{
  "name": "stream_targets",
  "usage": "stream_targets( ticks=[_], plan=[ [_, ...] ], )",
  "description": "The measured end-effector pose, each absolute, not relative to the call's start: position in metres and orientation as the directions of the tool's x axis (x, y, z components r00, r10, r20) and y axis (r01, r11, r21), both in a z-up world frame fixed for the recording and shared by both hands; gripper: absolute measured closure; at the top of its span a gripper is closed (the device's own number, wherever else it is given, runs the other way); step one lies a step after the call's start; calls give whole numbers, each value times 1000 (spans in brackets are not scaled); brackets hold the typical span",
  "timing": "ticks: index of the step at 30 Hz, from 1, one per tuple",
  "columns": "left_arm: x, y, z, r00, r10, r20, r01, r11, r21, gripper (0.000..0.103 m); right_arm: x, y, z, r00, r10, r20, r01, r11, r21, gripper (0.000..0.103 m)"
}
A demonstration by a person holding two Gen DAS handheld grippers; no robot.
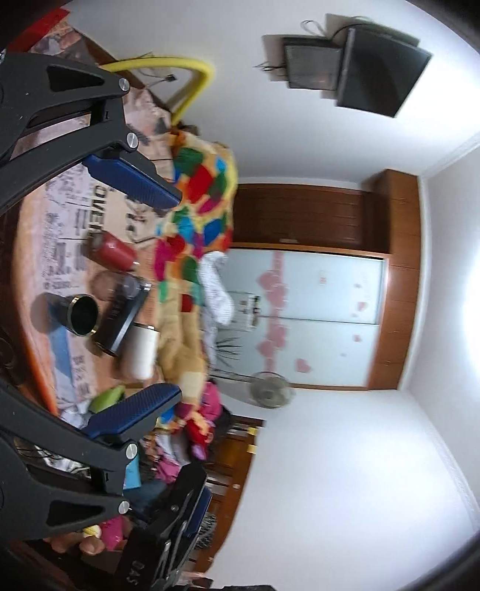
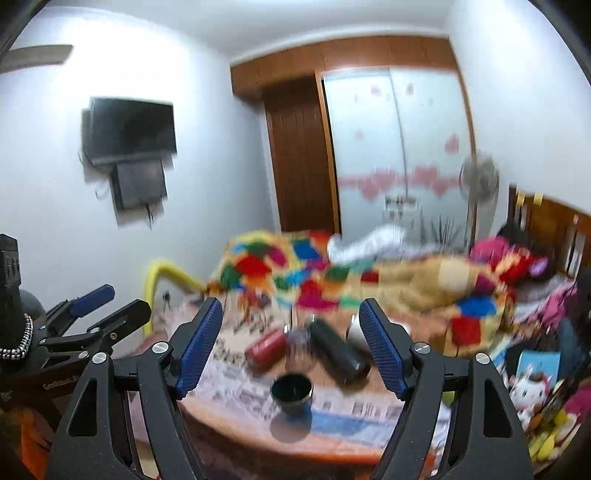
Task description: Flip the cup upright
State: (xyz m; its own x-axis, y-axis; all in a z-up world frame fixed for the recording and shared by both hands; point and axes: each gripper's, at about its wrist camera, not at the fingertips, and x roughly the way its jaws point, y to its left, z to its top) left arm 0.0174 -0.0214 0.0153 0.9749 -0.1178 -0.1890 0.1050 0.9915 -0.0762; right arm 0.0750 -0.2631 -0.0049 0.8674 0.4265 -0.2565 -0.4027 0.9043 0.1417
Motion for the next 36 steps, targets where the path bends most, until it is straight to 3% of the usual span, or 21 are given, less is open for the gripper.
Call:
stream_targets(
  ticks=[7, 15, 36],
  plan=[
    [-16, -29, 25, 993, -74, -93, 69, 996, -49, 5, 42, -254, 3, 905, 400, -145, -388, 916, 104, 22],
    [-24, -29, 19, 995, -28, -90, 24, 999, -45, 0, 44, -251, -7, 923, 357, -143, -347, 933, 93, 0],
    [-19, -34, 14, 994, -22, -106, 17, 999, -44, 0, 31, -260, -14, 924, 346, -163, -337, 938, 82, 0]
  ],
)
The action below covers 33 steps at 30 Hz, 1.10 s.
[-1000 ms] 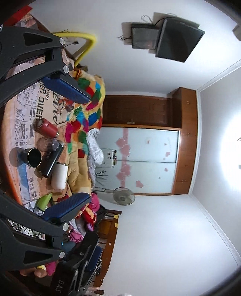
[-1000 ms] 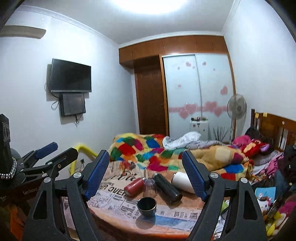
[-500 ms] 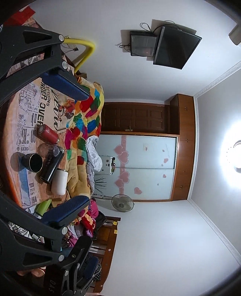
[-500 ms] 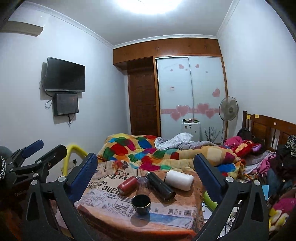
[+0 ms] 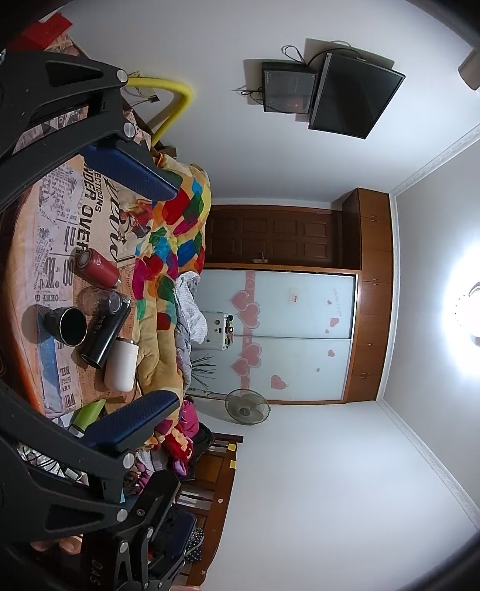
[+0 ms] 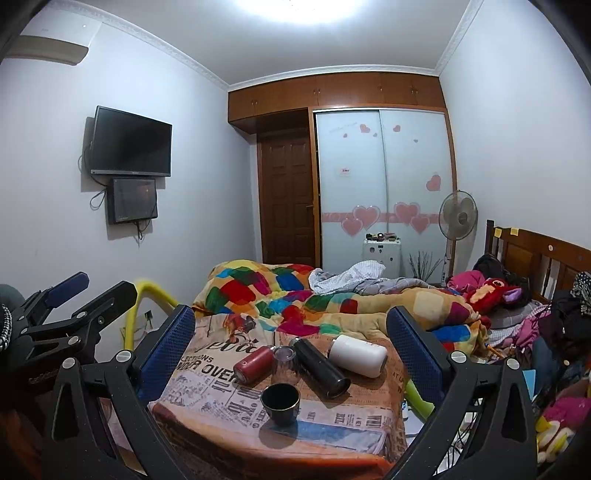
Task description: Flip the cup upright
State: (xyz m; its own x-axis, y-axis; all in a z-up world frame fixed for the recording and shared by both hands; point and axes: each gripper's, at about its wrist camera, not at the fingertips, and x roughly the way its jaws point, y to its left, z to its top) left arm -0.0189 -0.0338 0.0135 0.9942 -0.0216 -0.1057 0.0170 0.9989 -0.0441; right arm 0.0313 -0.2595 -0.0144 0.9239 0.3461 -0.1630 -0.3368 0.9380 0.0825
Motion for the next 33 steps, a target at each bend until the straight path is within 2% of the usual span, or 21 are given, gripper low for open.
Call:
stream_targets(
  ticks=[33],
  plan=[
    [-12, -35, 10, 992, -45, -121, 40, 998, -48, 0, 30, -257, -19, 921, 351, -171, -342, 936, 80, 0]
  ],
)
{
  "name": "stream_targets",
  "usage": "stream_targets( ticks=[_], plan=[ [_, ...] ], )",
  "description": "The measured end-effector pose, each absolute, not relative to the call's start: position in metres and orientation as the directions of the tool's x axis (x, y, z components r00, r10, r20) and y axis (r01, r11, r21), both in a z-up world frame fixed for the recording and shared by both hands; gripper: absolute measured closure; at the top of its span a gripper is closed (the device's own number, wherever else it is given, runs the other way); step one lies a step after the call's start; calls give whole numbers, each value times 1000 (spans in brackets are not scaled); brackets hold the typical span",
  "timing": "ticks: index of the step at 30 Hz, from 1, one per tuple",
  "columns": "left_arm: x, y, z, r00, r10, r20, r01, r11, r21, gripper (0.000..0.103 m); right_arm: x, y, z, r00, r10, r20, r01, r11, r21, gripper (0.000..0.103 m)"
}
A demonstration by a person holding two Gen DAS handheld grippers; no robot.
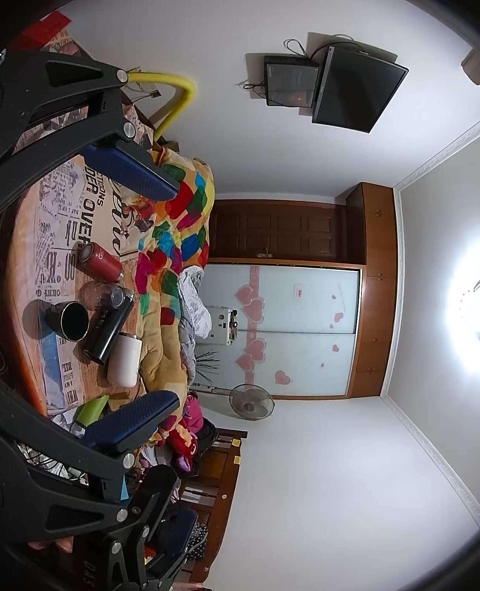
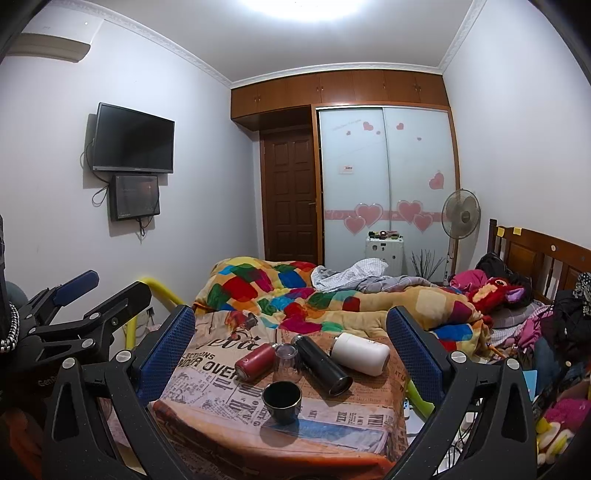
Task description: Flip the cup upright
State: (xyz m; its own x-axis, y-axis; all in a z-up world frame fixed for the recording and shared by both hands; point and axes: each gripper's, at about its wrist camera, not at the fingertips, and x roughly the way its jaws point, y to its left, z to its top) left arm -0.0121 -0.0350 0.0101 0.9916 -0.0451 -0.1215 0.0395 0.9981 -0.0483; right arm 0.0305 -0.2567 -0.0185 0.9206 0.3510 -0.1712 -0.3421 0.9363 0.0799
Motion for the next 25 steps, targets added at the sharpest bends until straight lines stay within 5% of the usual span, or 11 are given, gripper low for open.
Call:
stream_targets(
  ticks=[25],
  plan=[
    [-3, -27, 6, 989, -49, -138, 43, 998, -49, 0, 40, -262, -20, 919, 346, -188, -336, 938, 85, 0]
  ],
)
